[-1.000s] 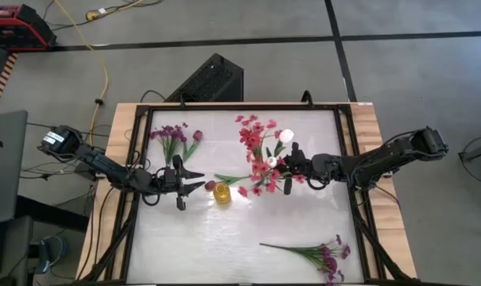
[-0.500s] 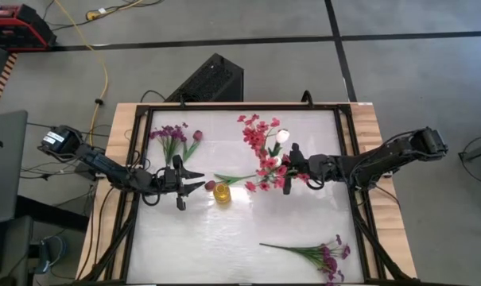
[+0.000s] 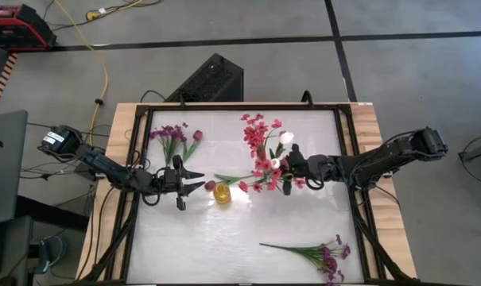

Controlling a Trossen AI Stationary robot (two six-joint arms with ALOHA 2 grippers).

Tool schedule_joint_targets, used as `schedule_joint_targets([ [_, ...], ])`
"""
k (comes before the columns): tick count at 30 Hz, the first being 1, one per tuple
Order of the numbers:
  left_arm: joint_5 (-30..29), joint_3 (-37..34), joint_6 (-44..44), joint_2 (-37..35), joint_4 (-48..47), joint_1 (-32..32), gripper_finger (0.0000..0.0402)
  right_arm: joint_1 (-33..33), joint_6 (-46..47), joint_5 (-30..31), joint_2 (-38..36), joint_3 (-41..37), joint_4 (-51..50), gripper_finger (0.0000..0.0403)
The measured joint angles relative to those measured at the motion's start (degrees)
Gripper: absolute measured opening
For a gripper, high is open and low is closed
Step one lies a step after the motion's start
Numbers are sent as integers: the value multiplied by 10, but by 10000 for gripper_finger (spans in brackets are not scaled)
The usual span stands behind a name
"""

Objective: Sort flowers into vase by color
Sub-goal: Put the white tulip into the transparent vase, then put the top violet flowers into the yellow vase

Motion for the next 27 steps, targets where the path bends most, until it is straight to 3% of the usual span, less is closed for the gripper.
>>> schedule_joint_targets([
  [8,0,0,0,0,-2,0,110,0,1,-7,0,31,-77,159],
  [14,0,0,0,0,-4,0,110,0,0,-43,0,135,-314,216],
  [20,0,0,-5,0,-4,0,110,0,0,-50,-1,243,-571,232],
  [27,1,0,-12,0,-5,0,110,6,7,-65,-1,311,-718,232],
])
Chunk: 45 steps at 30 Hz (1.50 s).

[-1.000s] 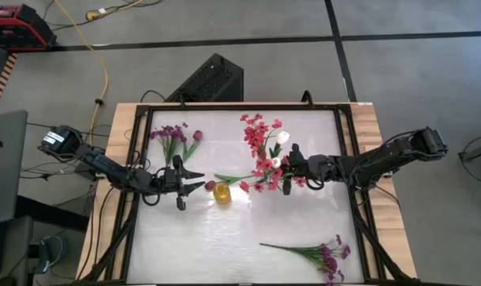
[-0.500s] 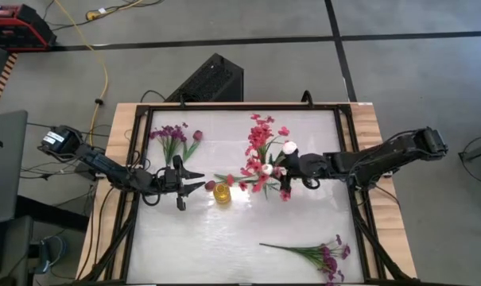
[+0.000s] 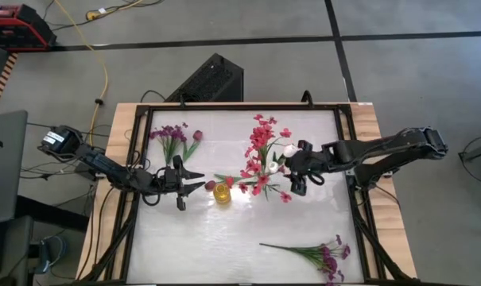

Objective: Sort flowers into vase by color
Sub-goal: Put the top violet flowers into the yellow vase

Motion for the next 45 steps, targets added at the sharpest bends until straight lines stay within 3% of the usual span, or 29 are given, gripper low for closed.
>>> schedule_joint_targets([
  [8,-8,0,-7,0,-39,0,110,38,116,-34,0,21,-116,232],
  [12,-62,0,-44,0,-66,1,110,83,184,-42,0,21,-172,232],
  [17,-121,29,-145,0,-175,39,110,158,225,15,0,21,-181,232],
  [20,-122,103,-213,0,-376,78,110,192,226,52,0,21,-171,232],
  [25,-88,279,-401,18,-849,145,110,223,243,77,1,21,-156,232],
  [28,-71,341,-475,37,-1015,172,110,236,244,89,1,21,-155,232],
  [31,-39,356,-505,54,-1062,190,110,246,243,93,1,21,-155,232],
  [38,20,325,-553,120,-1071,232,110,262,173,95,2,3,-130,232],
  [45,46,317,-626,171,-1148,256,122,262,170,91,1,-28,-130,232],
])
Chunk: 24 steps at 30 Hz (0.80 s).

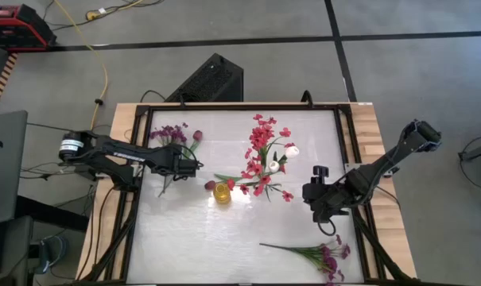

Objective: Sort flowers into vase by color
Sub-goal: Put the top violet flowers into the yellow vase

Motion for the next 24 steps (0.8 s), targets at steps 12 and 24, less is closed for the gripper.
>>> schedule_joint_targets([
  [12,17,1,-19,71,-1,0,177,0,-3,-16,0,-33,-2,232],
  [24,27,-41,13,49,39,50,164,3,-3,-17,0,-33,2,232],
])
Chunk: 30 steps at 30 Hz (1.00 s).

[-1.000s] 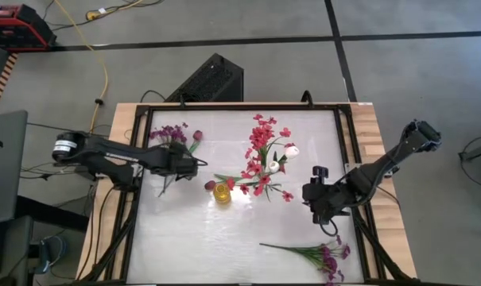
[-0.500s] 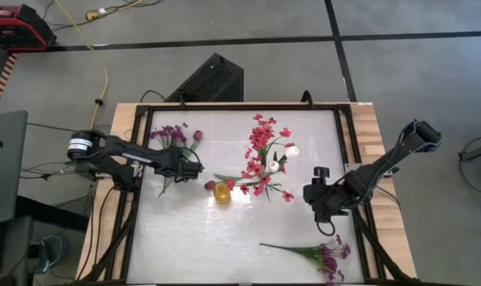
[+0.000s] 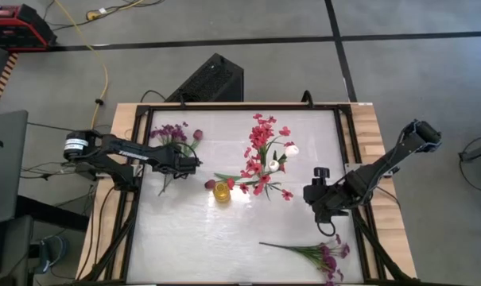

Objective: Sort flowers into vase by color
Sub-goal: Put the top violet flowers into the yellow vase

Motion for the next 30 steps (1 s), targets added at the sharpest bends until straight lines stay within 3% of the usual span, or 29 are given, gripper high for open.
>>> schedule_joint_targets([
  [6,13,-17,23,-50,24,5,123,13,2,0,0,0,4,232],
  [13,5,-19,38,-81,28,4,13,13,7,0,0,0,18,232],
  [18,-60,-18,43,-108,40,4,12,13,8,0,0,0,20,232],
  [23,-164,-18,47,-173,76,-10,4,13,8,1,0,0,28,232],
  [26,-185,-18,109,-228,161,-28,3,13,8,1,0,0,31,232],
  [30,-154,-17,252,-294,337,-56,4,13,8,2,0,0,37,232],
])
